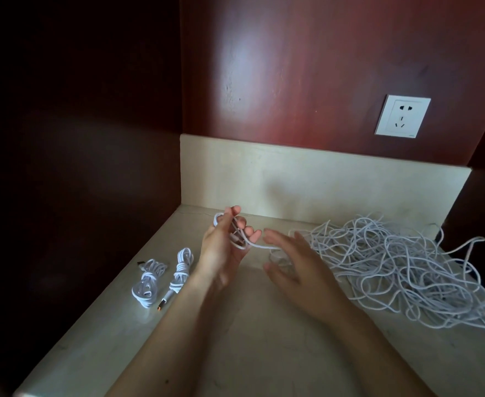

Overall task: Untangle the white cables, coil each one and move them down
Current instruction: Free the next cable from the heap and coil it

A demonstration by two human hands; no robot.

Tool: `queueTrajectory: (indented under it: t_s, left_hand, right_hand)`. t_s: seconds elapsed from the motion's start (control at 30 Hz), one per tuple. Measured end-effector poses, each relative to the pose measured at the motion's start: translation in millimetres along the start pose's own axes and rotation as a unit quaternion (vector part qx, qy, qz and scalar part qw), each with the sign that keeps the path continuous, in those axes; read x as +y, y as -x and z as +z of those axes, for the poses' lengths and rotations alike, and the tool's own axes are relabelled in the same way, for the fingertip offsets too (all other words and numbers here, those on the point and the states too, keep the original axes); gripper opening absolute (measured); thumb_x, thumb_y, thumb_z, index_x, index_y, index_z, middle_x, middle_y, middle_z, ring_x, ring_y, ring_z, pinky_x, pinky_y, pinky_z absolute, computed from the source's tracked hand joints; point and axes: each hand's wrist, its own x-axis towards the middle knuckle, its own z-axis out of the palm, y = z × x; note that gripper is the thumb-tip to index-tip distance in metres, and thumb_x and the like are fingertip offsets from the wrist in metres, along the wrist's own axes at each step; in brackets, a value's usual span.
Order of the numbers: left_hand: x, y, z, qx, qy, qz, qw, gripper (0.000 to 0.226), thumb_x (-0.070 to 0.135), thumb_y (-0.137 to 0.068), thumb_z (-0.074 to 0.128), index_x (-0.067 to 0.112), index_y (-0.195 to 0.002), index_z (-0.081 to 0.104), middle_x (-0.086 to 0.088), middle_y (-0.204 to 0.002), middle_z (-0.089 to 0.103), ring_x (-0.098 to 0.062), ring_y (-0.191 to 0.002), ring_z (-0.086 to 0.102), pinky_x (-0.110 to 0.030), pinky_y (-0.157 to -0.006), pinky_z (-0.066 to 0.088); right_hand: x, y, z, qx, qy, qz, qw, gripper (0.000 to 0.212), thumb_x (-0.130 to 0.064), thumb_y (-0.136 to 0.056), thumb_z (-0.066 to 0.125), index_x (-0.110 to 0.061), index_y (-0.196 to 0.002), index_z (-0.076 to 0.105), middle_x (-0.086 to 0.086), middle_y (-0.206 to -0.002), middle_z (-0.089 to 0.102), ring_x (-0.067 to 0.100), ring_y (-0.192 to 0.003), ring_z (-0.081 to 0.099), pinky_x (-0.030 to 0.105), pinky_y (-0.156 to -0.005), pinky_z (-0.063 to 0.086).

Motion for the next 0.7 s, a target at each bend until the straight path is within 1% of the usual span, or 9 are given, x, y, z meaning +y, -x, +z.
queueTrajectory:
  t_s: [0.07, 0.13, 0.17, 0.27, 0.33, 0.4, 0.5, 0.57, 0.7]
  left_hand:
    - [0.2, 0.2, 0.7, -0.008, 0.019, -0.014, 1.0, 0.019, 0.018, -0.103, 0.042, 0.013, -0.093, 0.057, 0.0, -0.062, 0.049, -0.012, -0.05, 0.05, -0.025, -0.055, 0.054]
    - [1.6, -2.0, 0.2, 0.006, 0.035, 0.008, 0.999, 0.023, 0.015, -0.104, 0.037, 0.014, -0.089, 0.053, 0.002, -0.059, 0.046, -0.009, -0.044, 0.044, -0.02, -0.048, 0.047]
    - [3.4, -3.4, -0.6, 0.019, 0.045, 0.03, 0.998, 0.025, 0.013, -0.105, 0.034, 0.015, -0.086, 0.05, 0.003, -0.057, 0.044, -0.008, -0.041, 0.039, -0.018, -0.044, 0.042]
    - [10.6, -9.4, -7.9, 0.084, 0.063, 0.108, 0.989, 0.029, 0.015, -0.106, 0.032, 0.018, -0.081, 0.046, 0.006, -0.055, 0.037, -0.005, -0.038, 0.027, -0.014, -0.037, 0.026]
    - [13.6, -11.4, -13.0, 0.143, 0.047, 0.166, 0.975, 0.028, 0.017, -0.107, 0.032, 0.019, -0.082, 0.046, 0.006, -0.056, 0.035, -0.004, -0.039, 0.024, -0.015, -0.037, 0.022]
    - [13.2, -12.9, -16.2, 0.201, 0.005, 0.214, 0.956, 0.027, 0.015, -0.106, 0.031, 0.019, -0.083, 0.046, 0.005, -0.057, 0.035, -0.004, -0.039, 0.025, -0.015, -0.037, 0.021]
    - [6.1, -19.6, -23.8, 0.255, -0.128, 0.244, 0.927, 0.026, 0.014, -0.104, 0.031, 0.018, -0.079, 0.037, -0.003, -0.063, 0.034, -0.009, -0.044, 0.029, -0.017, -0.039, 0.025]
    - [-1.3, -23.1, -27.7, 0.233, -0.243, 0.213, 0.917, 0.023, 0.02, -0.103, 0.036, 0.015, -0.08, 0.036, -0.011, -0.071, 0.035, -0.014, -0.05, 0.031, -0.021, -0.038, 0.029]
    - [-10.8, -11.2, -14.5, 0.097, -0.4, -0.006, 0.911, 0.039, 0.042, -0.104, 0.035, 0.007, -0.093, 0.051, -0.004, -0.068, 0.048, -0.012, -0.045, 0.039, -0.018, -0.036, 0.03]
  right_hand:
    - [-0.2, 1.2, 6.9, -0.01, 0.024, 0.011, 1.0, 0.032, -0.041, -0.095, 0.05, -0.038, -0.126, 0.055, -0.019, -0.114, 0.064, -0.003, -0.109, 0.055, 0.03, -0.095, 0.046]
    - [-0.8, 0.1, 8.1, -0.021, 0.026, 0.012, 0.999, 0.015, -0.038, -0.099, 0.046, -0.034, -0.103, 0.06, -0.014, -0.083, 0.062, 0.003, -0.079, 0.059, 0.034, -0.073, 0.05]
    - [-0.4, -0.9, 7.9, -0.033, 0.025, 0.011, 0.999, 0.017, -0.038, -0.1, 0.044, -0.032, -0.094, 0.059, -0.013, -0.074, 0.059, 0.003, -0.071, 0.057, 0.034, -0.069, 0.048]
    - [4.7, -0.7, 5.9, -0.083, 0.025, 0.004, 0.996, 0.027, -0.036, -0.101, 0.046, -0.032, -0.075, 0.052, -0.013, -0.062, 0.051, 0.0, -0.06, 0.05, 0.025, -0.06, 0.039]
    - [9.8, -0.4, 4.0, -0.104, 0.031, 0.006, 0.994, 0.031, -0.036, -0.099, 0.047, -0.022, -0.072, 0.051, -0.008, -0.06, 0.047, 0.004, -0.059, 0.047, 0.026, -0.058, 0.035]
    - [10.8, -1.1, 0.4, -0.091, 0.041, -0.01, 0.995, 0.032, -0.036, -0.098, 0.045, -0.017, -0.074, 0.052, -0.007, -0.063, 0.046, 0.006, -0.063, 0.047, 0.03, -0.061, 0.038]
    - [2.8, -3.9, -5.8, -0.023, 0.05, -0.064, 0.996, 0.024, -0.031, -0.099, 0.045, -0.022, -0.079, 0.057, -0.012, -0.07, 0.046, 0.006, -0.07, 0.045, 0.032, -0.067, 0.041]
    - [-4.6, -4.6, -8.2, -0.002, 0.053, -0.081, 0.995, 0.024, -0.034, -0.101, 0.04, -0.026, -0.087, 0.058, -0.014, -0.077, 0.047, 0.008, -0.075, 0.046, 0.033, -0.07, 0.041]
    - [-9.7, -1.6, -10.5, 0.028, 0.006, -0.081, 0.996, 0.023, -0.036, -0.102, 0.038, -0.028, -0.098, 0.06, -0.015, -0.09, 0.057, 0.006, -0.085, 0.055, 0.029, -0.076, 0.045]
